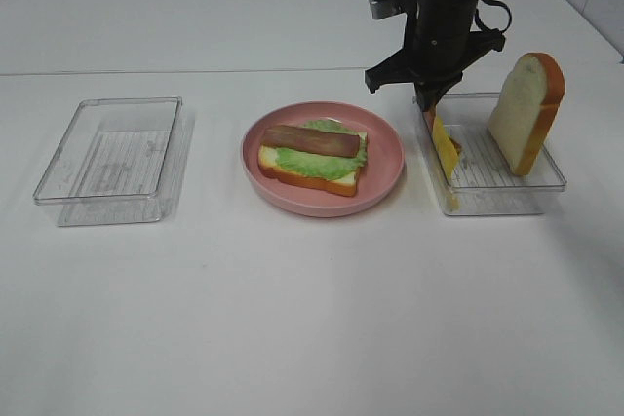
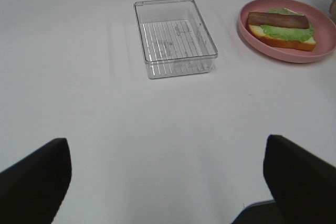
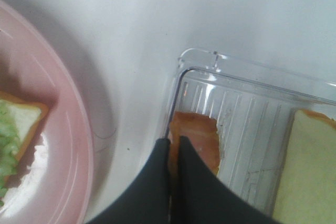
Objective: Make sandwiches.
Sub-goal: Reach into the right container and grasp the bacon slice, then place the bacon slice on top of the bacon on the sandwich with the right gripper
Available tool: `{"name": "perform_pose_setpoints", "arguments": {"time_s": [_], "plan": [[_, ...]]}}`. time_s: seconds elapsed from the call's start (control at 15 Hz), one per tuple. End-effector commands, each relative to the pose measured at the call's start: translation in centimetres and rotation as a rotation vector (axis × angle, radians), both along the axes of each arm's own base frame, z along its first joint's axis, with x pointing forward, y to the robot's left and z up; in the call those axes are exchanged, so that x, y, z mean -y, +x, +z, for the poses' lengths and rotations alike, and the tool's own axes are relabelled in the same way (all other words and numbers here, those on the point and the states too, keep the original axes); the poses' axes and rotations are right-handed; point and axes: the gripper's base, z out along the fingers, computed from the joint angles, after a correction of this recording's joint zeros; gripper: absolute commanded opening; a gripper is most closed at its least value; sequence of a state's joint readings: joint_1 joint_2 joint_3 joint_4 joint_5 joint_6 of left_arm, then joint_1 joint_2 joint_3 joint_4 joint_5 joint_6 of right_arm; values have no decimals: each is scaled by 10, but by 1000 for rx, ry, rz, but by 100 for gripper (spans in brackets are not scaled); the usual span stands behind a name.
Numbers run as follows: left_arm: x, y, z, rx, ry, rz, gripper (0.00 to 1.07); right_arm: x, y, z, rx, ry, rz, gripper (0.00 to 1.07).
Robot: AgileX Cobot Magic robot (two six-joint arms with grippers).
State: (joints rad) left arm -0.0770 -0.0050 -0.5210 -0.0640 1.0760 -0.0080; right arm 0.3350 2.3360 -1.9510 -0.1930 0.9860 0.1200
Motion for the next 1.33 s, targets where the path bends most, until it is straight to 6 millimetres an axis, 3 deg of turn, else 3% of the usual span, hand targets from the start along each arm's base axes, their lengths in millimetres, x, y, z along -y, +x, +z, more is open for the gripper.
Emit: {"name": "perform_pose_setpoints", "arguments": {"time_s": [0.07,0.33,0.47,0.53,0.67,0.73,0.87,1.13,1.2,1.33], "plan": [[0,-2,-1,17,0,4,91,3,2,1,14,-19,-8,0],[0,-2,-1,17,0,4,91,5,-3,31,46,-14,-5,0],[0,-2,-1,17,0,4,91,9,-16,77,93,0,8,0],[0,-2,-1,17,0,4,91,10,-19,86,102,5,8,0],[0,-2,-1,17,0,4,91,12,-37,130,146,57,10,0],[0,-2,-1,17,0,4,91,12,-43,141,153,88,6,0],[0,-2,-1,17,0,4,91,11,-51,153,147,134,1,0],[0,-2,-1,17,0,4,91,-26,-70,155,90,170,93,0],[0,-2,-1,17,0,4,91,-53,-80,152,89,196,155,0],[0,-2,-1,17,0,4,91,-87,-91,141,57,266,226,0]]}}
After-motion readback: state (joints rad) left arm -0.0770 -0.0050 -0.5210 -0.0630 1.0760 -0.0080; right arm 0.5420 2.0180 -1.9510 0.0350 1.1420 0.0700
